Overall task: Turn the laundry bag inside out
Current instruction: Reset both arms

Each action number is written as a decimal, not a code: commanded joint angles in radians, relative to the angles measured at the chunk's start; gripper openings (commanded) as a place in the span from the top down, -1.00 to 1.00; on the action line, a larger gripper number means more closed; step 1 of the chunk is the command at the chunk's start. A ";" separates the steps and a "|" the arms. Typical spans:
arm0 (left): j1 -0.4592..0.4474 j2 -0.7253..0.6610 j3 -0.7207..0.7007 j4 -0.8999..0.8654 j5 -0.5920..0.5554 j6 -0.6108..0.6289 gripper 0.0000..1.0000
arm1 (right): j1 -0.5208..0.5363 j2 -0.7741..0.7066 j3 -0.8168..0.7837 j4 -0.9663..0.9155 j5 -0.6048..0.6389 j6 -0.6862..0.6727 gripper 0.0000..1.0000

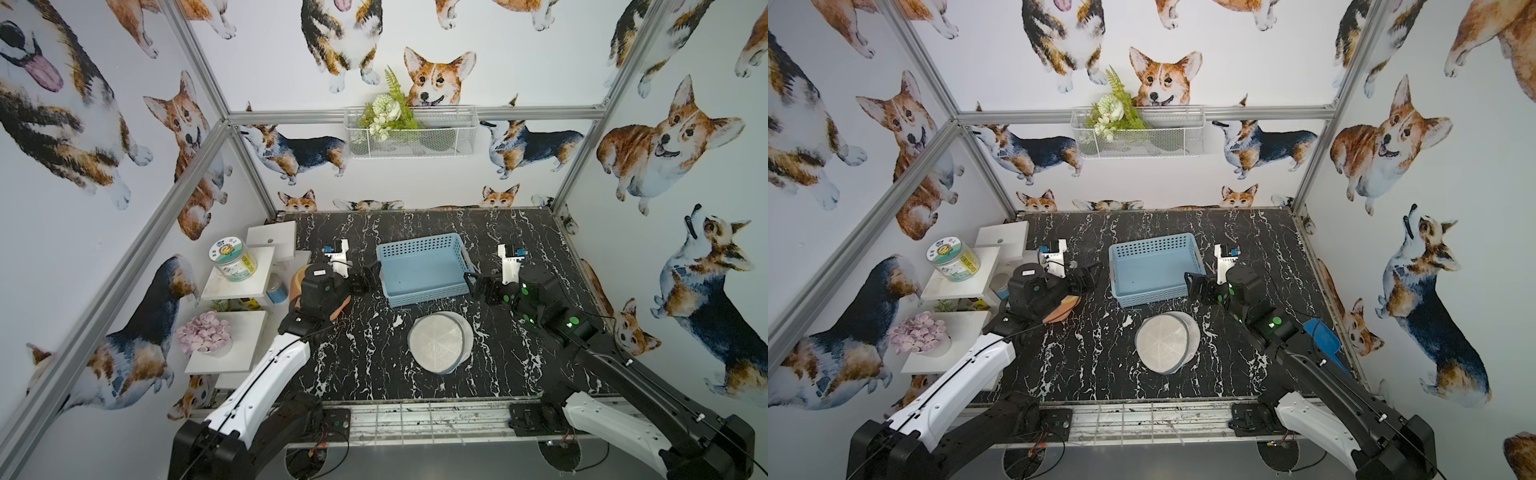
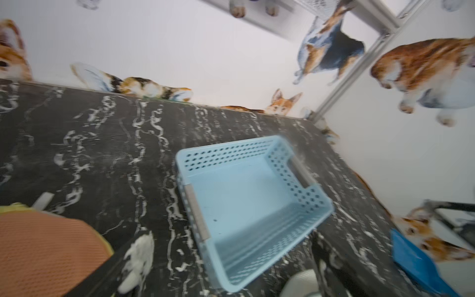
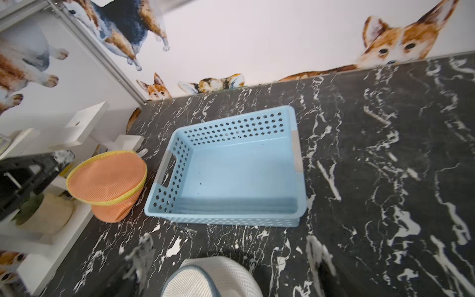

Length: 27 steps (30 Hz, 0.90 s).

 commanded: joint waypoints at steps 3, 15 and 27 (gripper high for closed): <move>0.071 0.104 -0.041 0.308 -0.182 0.180 -1.00 | -0.007 0.026 0.044 0.070 0.167 -0.085 -0.99; 0.192 0.394 -0.136 0.538 -0.351 0.327 -1.00 | -0.050 0.060 0.042 0.141 0.183 -0.117 -0.99; 0.239 0.558 -0.302 0.964 -0.234 0.349 -1.00 | -0.187 -0.010 -0.078 0.230 0.230 -0.099 -0.99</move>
